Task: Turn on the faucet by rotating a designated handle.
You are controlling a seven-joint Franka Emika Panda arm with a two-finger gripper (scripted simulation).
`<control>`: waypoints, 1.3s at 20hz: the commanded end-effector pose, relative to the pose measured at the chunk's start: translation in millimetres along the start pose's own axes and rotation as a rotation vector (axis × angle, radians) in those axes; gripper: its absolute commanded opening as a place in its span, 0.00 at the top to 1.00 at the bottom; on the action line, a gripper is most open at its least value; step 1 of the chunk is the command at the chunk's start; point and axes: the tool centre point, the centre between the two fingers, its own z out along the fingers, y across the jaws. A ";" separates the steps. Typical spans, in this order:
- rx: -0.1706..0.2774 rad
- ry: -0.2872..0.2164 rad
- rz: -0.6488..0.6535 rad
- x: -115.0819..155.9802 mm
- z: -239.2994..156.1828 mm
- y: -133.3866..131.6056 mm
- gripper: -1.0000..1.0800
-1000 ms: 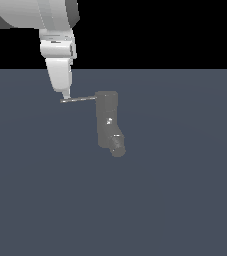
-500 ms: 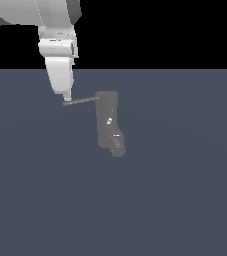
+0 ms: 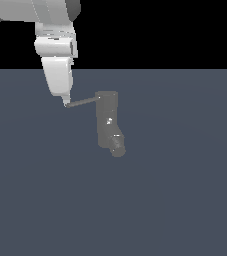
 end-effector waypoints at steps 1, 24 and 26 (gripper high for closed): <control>0.000 0.001 0.001 3.3 -0.2 2.9 1.00; -0.002 0.000 -0.001 65.4 -0.3 67.8 1.00; -0.002 0.000 -0.001 70.9 -0.4 73.5 1.00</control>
